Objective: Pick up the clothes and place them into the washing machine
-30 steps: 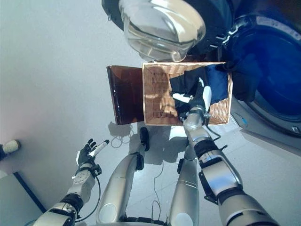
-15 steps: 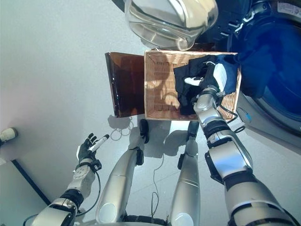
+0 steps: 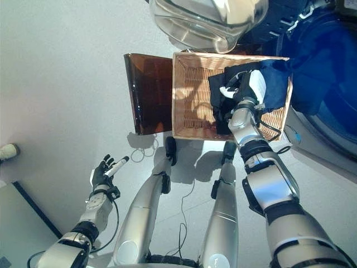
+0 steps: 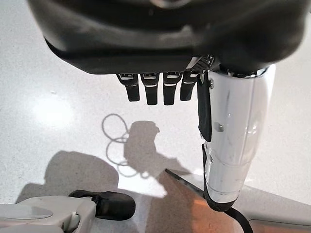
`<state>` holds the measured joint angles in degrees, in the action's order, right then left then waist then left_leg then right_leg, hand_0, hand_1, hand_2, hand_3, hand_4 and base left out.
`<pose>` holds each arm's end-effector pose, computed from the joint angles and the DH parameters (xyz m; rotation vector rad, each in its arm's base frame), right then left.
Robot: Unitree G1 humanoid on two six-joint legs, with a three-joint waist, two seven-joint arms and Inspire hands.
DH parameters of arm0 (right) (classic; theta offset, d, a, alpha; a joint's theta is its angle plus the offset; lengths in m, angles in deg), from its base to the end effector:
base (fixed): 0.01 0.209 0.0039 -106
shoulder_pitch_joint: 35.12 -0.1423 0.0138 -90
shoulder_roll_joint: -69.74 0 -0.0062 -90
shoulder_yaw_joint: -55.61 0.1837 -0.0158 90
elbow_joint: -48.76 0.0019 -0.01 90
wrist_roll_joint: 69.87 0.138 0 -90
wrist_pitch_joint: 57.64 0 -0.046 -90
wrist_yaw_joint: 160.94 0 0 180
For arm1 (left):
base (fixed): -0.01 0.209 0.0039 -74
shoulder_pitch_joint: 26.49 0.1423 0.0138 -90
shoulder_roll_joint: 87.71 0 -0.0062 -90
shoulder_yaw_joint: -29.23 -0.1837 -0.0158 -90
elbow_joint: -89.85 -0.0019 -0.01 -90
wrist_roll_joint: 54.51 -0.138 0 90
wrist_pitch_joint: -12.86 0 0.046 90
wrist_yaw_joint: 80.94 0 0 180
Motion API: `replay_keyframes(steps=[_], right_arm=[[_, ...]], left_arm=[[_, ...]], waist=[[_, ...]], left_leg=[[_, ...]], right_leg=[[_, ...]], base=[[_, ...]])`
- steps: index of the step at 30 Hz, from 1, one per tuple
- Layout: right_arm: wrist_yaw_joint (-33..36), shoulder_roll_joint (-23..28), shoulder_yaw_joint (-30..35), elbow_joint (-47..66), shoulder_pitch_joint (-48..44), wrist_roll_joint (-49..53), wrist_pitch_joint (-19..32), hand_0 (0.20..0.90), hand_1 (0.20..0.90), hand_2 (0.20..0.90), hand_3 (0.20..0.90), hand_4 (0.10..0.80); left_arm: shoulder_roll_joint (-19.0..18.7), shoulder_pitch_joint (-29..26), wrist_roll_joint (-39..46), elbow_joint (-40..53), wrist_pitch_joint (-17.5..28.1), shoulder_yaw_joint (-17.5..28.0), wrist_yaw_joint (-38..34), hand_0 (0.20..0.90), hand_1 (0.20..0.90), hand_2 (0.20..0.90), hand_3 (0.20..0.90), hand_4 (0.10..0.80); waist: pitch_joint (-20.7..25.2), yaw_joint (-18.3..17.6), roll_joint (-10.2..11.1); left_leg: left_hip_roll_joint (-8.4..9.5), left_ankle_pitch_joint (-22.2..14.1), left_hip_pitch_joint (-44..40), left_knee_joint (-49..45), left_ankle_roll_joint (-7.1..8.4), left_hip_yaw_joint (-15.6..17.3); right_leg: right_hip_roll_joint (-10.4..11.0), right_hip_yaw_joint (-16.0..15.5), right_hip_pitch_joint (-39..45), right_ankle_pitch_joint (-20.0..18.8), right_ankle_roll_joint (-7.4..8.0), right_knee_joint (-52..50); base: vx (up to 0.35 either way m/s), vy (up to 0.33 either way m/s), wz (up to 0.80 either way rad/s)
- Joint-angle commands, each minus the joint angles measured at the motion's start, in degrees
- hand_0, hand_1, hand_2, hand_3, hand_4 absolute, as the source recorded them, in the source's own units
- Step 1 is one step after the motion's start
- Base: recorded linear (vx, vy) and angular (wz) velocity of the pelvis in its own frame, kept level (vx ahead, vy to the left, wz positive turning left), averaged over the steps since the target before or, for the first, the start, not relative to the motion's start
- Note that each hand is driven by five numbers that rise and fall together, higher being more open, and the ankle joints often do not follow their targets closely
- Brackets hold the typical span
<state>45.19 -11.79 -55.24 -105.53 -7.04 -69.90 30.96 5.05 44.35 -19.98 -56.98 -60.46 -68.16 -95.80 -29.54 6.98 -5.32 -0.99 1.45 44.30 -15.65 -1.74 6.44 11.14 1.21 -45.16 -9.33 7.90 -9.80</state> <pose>0.3662 -0.1936 0.1586 -0.6798 -0.0583 -0.4219 0.2284 0.2021 -0.0363 -0.1929 0.3918 0.4485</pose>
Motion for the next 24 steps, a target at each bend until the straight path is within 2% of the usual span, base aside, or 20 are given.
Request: replay_keyframes(steps=[1, 10, 11, 12, 13, 19, 21, 24], right_arm=[[1.1, 1.6, -1.5, 7.5, -2.6, -2.0, 1.6, 0.2, 0.2, 0.2, 0.2, 0.3], [2.8, 1.5, 2.3, 14.8, 6.1, -3.1, 3.1, 0.2, 0.2, 0.2, 0.2, 0.3], [3.2, 1.8, 2.5, 16.5, 8.0, -4.5, 3.3, 0.359, 0.359, 0.359, 0.359, 0.414], [3.7, 1.8, 2.9, 17.3, 9.6, -5.4, 3.5, 0.9, 0.9, 0.9, 0.9, 0.8], [4.7, 2.2, 3.6, 19.4, 13.0, -7.7, 3.6, 0.9, 0.9, 0.9, 0.9, 0.8], [7.1, 3.5, 5.0, 21.1, 20.0, -14.2, 3.5, 0.9, 0.9, 0.9, 0.9, 0.8], [7.1, 1.8, 7.7, 22.4, 23.6, -10.4, 5.0, 0.9, 0.9, 0.9, 0.9, 0.8], [7.0, 0.2, 8.4, 23.0, 26.2, -7.9, 6.0, 0.9, 0.9, 0.9, 0.9, 0.8]], left_arm=[[-4.7, 2.8, 1.6, -0.4, 2.2, 3.5, -2.3, 0.9, 0.9, 0.9, 0.9, 0.8], [-3.4, 3.2, 0.2, -2.0, 1.9, 4.5, -2.2, 0.9, 0.9, 0.9, 0.9, 0.8], [-3.1, 3.4, -0.1, -2.0, 1.9, 4.7, -2.3, 0.9, 0.9, 0.9, 0.9, 0.8], [-2.8, 3.5, -0.2, -2.1, 2.0, 4.7, -2.3, 0.9, 0.9, 0.9, 0.9, 0.8], [-2.5, 3.7, -0.7, -2.0, 2.2, 5.1, -2.6, 0.9, 0.9, 0.9, 0.9, 0.8], [-1.7, 4.4, -2.6, -2.5, 2.5, 5.7, -3.3, 0.9, 0.9, 0.9, 0.9, 0.8], [-1.4, 4.4, -2.8, -3.4, 2.2, 6.3, -3.9, 0.9, 0.9, 0.9, 0.9, 0.8], [-1.1, 4.7, -2.6, -5.3, 2.0, 6.6, -3.7, 0.9, 0.9, 0.9, 0.9, 0.8]], waist=[[-0.3, 0.3, -1.2], [-0.1, -0.4, -0.4], [0.1, -0.5, -0.3], [0.2, -0.6, -0.1], [0.4, -0.9, 0.2], [1.1, -1.5, 1.1], [1.5, -2.1, 2.0], [1.9, -2.5, 2.6]], left_leg=[[0.57, 2.6, -1.4, 5.4, 2.67, -0.1], [0.3, 1.9, -3.4, 4.9, 2.53, 0.4], [0.24, 1.8, -3.7, 4.9, 2.52, 0.3], [0.14, 1.6, -4.0, 4.7, 2.47, 0.4], [0.05, 1.3, -4.4, 4.4, 2.42, 0.4], [-0.38, 0.8, -5.2, 4.0, 2.49, 0.2], [-0.7, 0.6, -5.8, 3.9, 2.58, 0.2], [-0.84, 0.5, -6.4, 3.8, 2.59, 0.2]], right_leg=[[-0.2, 2.4, 0.8, 2.6, -1.22, -4.8], [-0.4, 2.4, 2.8, 3.0, -1.13, -4.9], [-0.5, 2.4, 3.1, 3.1, -1.1, -4.9], [-0.5, 2.3, 3.3, 3.3, -1.13, -5.1], [-0.6, 2.3, 3.8, 3.5, -1.09, -5.2], [-0.8, 1.9, 5.0, 4.1, -1.01, -5.3], [-1.1, 2.0, 5.6, 4.2, -1.08, -5.1], [-1.3, 2.2, 6.1, 4.4, -1.19, -5.0]], base=[[-0.009, 0.003, -0.03], [-0.001, 0.001, -0.06], [0.0, 0.0, 0.0], [0.0, 0.0, 0.0], [0.0, 0.0, 0.0], [0.0, 0.0, 0.0], [0.036, -0.006, -0.02], [0.027, -0.006, -0.08]])
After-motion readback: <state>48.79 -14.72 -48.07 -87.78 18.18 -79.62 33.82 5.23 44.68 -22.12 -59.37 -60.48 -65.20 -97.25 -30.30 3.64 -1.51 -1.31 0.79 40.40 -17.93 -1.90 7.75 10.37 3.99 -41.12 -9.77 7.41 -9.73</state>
